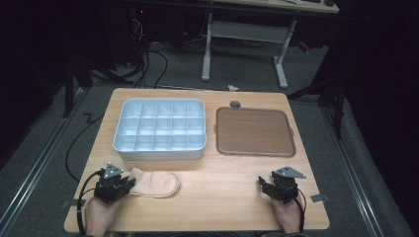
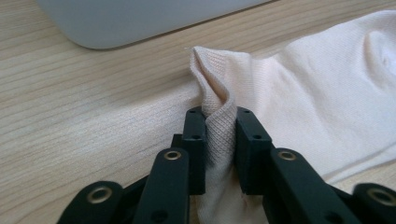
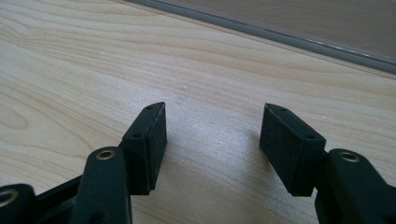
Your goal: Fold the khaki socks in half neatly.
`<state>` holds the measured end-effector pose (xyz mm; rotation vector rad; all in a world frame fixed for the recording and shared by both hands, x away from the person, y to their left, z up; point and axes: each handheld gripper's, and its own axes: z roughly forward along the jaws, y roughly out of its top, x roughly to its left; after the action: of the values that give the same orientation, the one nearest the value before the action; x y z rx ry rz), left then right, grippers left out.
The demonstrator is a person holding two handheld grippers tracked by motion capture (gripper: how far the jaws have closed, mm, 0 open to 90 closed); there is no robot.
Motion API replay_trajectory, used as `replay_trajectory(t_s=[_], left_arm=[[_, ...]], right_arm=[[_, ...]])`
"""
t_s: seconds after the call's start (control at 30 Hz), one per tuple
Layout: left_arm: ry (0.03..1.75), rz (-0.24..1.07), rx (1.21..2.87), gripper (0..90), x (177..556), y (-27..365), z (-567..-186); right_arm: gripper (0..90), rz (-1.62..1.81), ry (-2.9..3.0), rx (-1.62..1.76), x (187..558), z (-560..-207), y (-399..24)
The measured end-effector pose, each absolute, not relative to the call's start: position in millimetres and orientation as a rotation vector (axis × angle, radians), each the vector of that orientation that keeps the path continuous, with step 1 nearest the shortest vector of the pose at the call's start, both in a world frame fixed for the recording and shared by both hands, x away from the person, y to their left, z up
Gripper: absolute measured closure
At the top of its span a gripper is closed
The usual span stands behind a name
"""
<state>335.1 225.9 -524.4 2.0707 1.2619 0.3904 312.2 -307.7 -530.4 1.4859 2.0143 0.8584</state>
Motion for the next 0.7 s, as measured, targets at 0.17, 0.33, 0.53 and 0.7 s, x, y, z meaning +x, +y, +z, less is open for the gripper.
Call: replay_trajectory(t_s=[0.17,0.33,0.53,0.7], left_arm=[[1.274,0.353,2.036,79.8,335.9,228.8,-525.6],[1.272,0.289,2.009,80.9,339.5,233.2,-526.4],[1.278,0.26,1.988,81.3,340.0,235.3,-526.5],[1.269,0.247,1.977,81.4,338.6,233.5,-524.9]], right_arm=[[44.3,0.862,2.014,1.491,312.0,-530.3,-307.5],[45.1,0.861,2.002,1.498,311.8,-530.3,-306.9],[42.7,0.855,2.0,1.498,311.7,-530.5,-306.1],[46.7,0.862,1.989,1.509,310.9,-530.3,-307.8]])
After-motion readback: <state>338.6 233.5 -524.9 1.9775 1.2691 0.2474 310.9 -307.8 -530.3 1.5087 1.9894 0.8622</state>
